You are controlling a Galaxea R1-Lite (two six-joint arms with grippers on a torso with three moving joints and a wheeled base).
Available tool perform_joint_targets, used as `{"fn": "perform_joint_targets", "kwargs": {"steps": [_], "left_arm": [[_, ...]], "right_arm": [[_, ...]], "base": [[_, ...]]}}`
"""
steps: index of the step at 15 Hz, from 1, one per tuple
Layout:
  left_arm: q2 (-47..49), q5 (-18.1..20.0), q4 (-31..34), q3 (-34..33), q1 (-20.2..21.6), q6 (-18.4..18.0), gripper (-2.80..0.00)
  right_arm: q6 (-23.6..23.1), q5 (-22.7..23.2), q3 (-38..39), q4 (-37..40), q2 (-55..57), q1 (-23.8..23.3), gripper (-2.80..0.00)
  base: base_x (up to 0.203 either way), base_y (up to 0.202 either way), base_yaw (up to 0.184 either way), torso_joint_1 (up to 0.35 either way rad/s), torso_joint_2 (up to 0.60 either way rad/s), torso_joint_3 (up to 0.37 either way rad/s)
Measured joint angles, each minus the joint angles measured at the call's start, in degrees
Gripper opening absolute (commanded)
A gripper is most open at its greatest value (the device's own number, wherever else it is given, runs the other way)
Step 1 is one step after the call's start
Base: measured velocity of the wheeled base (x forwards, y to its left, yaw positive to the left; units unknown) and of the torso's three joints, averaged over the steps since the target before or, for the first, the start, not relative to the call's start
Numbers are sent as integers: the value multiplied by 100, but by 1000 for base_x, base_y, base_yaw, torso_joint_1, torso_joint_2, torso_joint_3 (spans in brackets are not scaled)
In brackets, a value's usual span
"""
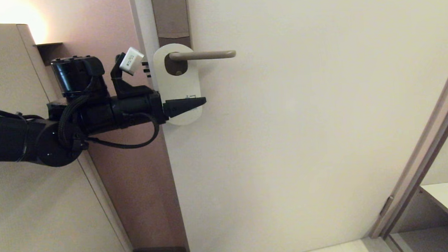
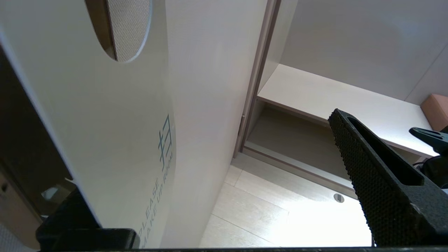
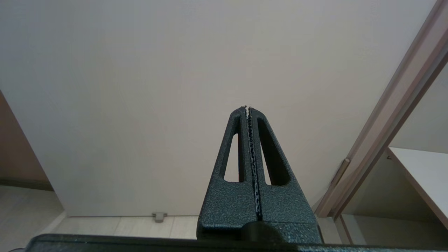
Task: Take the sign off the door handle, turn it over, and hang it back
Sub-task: Take down the sign
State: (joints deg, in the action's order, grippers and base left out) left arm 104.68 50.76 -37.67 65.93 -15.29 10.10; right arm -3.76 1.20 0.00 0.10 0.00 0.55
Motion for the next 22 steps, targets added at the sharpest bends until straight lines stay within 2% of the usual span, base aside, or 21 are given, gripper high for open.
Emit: {"fn": "perform_joint_targets", "kwargs": {"steps": [11, 22], "left_arm": [[264, 6, 0, 267, 165, 29, 0], [546, 38, 0, 725, 127, 138, 0]], "right_arm": [[1, -4, 0, -2, 0, -2, -280], [1, -1, 0, -2, 0, 0, -280]], "base": [[0, 0, 0, 0, 0, 0], [0, 0, 0, 0, 0, 0]]}}
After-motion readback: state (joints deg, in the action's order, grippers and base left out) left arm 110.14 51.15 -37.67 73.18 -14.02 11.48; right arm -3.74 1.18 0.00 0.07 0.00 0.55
